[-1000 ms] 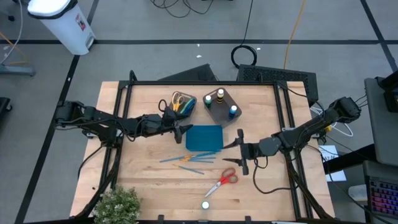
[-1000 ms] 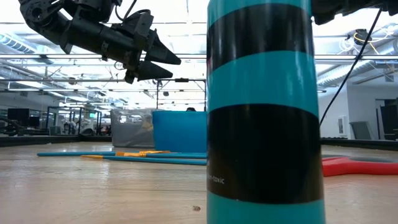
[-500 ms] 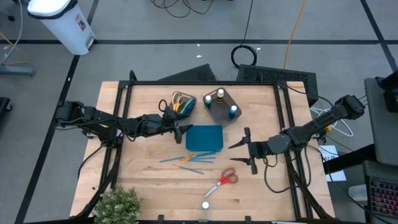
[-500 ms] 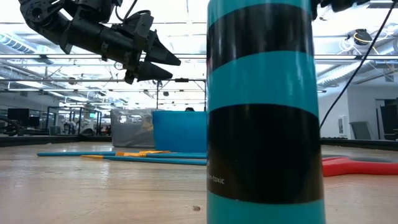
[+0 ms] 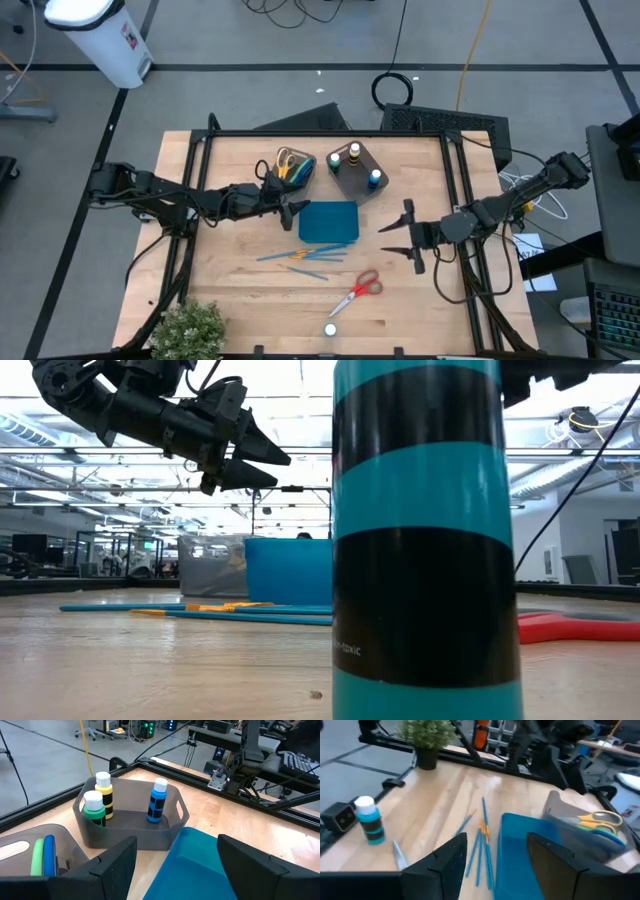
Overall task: Pick & Place Paint Supplies
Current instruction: Put the light blue paint bottle into the right black bin
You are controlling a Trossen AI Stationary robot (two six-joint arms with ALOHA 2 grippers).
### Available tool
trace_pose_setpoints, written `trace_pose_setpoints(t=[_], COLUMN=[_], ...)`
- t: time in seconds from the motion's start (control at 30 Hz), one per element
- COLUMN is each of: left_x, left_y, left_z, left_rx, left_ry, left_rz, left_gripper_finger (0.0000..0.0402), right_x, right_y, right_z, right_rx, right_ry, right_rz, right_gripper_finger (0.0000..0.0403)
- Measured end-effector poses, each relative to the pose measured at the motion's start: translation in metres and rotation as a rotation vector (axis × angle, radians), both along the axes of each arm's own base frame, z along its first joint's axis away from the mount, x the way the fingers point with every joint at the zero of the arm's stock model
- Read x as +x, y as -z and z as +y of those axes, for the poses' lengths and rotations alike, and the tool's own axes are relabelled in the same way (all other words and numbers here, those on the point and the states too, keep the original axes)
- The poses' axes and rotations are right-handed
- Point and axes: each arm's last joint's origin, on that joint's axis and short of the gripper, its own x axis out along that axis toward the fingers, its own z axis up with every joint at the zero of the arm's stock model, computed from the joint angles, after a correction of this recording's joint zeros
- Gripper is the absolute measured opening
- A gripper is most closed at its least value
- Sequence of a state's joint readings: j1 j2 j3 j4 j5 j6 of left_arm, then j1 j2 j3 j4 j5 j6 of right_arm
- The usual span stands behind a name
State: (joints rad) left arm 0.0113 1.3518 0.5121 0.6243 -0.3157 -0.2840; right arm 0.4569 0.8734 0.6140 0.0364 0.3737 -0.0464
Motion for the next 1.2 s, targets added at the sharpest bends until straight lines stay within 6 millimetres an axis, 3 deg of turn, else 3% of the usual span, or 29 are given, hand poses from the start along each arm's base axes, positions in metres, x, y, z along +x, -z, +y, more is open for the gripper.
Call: trace_pose_setpoints(t=[0.1,0.4,1.2], left_x=[0.000,0.000,0.000], left_y=[0.000,0.000,0.000], left_z=[0.000,0.000,0.000], left_rx=[-0.001,-0.004,-0.006], left_ry=[0.000,-0.001,-0.001], left_rz=[0.000,-0.001,-0.002], left_gripper_finger=[0.0285,0.0285,0.0285], right_x=[-0.004,-0.028,-0.074], right_y=[0.011,0.039,0.059], right_z=[-0.006,-0.036,-0.060], right_rx=[-0.043,-0.102,0.101], right_ry=[0.079,0.541,0.560], right_rz=[-0.003,-0.055,-0.328], right_gripper_finger=[0.0196,0.0196,0.0196])
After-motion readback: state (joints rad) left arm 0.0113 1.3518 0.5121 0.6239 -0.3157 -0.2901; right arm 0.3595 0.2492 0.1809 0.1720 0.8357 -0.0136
